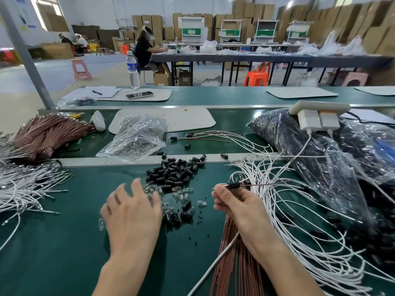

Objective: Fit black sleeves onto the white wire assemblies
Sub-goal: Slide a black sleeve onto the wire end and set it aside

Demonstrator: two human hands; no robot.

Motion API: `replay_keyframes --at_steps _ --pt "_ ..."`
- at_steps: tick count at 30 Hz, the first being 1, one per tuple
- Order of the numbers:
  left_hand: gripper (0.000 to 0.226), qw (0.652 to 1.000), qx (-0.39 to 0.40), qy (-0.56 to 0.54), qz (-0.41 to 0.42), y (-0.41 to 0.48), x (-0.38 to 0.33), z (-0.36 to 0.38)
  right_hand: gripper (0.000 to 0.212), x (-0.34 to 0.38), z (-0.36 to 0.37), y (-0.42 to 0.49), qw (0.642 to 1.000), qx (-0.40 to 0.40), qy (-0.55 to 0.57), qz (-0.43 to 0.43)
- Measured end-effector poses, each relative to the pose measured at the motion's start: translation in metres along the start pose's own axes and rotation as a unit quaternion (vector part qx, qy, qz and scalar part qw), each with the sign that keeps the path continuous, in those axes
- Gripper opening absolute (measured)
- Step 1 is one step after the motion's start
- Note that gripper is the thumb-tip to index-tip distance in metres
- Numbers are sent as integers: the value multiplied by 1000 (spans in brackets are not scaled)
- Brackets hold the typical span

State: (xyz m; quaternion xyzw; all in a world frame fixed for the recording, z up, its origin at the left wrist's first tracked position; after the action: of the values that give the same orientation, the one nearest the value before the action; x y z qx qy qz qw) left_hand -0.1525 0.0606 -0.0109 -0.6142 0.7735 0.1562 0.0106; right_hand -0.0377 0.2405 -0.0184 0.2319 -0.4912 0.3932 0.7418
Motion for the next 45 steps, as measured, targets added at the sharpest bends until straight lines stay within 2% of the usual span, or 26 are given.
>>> replay_keyframes --at_steps 2,5,9,13,17,20,23,26,30,34,39,45 --pt "49 997 54 51 -21 0 4 5 18 0 -1 2 1000 -4 17 6" --pt "37 997 38 66 32 0 0 10 20 0 -1 2 999 -9 37 11" --pt "25 993 24 -62 101 1 -4 19 24 0 -2 3 998 -16 52 18" --pt "26 983 1 -132 128 1 -6 19 25 -1 -1 4 998 -20 53 21" --pt "22 965 -69 -199 156 0 -10 6 26 -1 0 5 997 -23 69 28" --pt "19 922 -92 -348 141 -3 -14 -4 19 -1 2 5 994 -14 97 43" --pt "18 850 -1 -515 111 -10 -27 -2 15 -1 4 5 993 -4 109 54" --pt "20 795 82 -594 96 -19 -42 1 14 -3 6 5 992 -1 115 60" --pt "23 741 119 -655 85 -22 -48 1 16 -4 7 5 992 8 108 58" --pt "17 744 114 -650 107 -27 -50 -2 25 -5 5 5 993 23 100 57" --pt "28 759 98 -633 114 -30 -51 -4 24 -6 7 5 993 30 101 58" --pt "21 754 98 -636 131 -31 -53 -2 24 -6 8 4 993 33 95 59"
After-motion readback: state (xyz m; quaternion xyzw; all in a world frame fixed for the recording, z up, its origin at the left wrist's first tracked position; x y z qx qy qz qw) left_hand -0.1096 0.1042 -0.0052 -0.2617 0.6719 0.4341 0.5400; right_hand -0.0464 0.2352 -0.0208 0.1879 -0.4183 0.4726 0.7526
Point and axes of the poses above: each hand's wrist, its own y-axis towards the middle knuckle, its own z-axis out of the palm, x = y × z, the point moved 3 cm from there along y, towards the middle knuckle, and after that the axes turned 6 degrees about y, right-handed, at the moved point
